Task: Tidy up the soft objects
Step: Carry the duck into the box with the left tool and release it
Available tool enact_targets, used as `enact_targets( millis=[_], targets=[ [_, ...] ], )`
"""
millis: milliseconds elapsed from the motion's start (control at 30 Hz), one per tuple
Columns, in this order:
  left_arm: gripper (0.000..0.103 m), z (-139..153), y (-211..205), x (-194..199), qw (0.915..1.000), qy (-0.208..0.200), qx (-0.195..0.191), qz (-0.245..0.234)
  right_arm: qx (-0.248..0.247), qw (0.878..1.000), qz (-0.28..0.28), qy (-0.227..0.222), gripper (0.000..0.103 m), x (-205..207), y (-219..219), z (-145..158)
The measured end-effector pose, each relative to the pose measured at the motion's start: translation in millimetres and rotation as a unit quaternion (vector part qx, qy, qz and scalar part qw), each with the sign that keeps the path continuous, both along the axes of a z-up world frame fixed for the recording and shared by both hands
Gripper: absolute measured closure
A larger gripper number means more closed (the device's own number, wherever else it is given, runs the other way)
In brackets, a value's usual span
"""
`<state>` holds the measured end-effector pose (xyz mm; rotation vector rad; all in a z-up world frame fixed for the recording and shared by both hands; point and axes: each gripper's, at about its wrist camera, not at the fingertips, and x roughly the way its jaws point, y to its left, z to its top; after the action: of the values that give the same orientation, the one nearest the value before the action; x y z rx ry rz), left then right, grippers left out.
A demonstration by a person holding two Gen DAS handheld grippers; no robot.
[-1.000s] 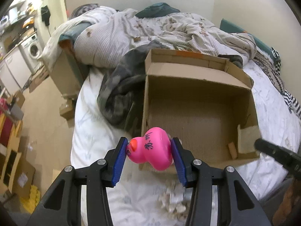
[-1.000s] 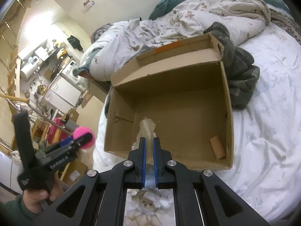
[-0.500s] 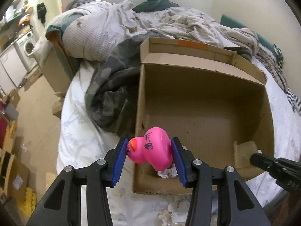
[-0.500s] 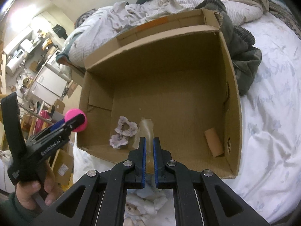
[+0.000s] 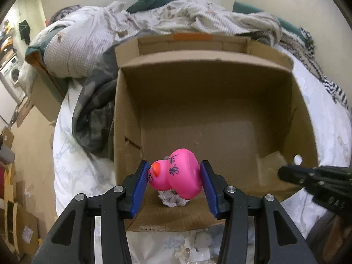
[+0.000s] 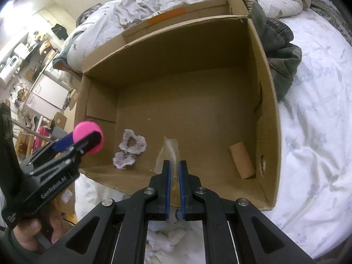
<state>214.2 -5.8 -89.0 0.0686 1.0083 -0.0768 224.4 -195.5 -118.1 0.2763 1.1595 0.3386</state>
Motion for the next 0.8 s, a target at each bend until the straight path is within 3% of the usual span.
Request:
enact_targets(
  millis=[167,667,733,800],
  targets=[
    [0.059,0.1,5.7,0.3,0.9998,0.000,-0.017,0.011,0.000,1.000,0.000,0.005,0.094,-0.4,0.1,-2.2],
    [0.058,-0.6,4.1,0.9,0.9998,0.009,-0.018,0.007,-0.004,1.000,0.008,0.010,0.094,0.4,1.2,-3.5],
    [0.057,-1.5,2.3,0.5,0.9998,0.010,-0.016,0.003,-0.004,1.000,0.008,0.010,0.094,0.4,1.6,-3.8],
    [0.045,-1.5,-0.2,-0.1,0.9999,0.008,-0.007,-0.001,-0.004,1.000,0.009,0.009,0.094,0.1,2.1,-3.8]
  ],
)
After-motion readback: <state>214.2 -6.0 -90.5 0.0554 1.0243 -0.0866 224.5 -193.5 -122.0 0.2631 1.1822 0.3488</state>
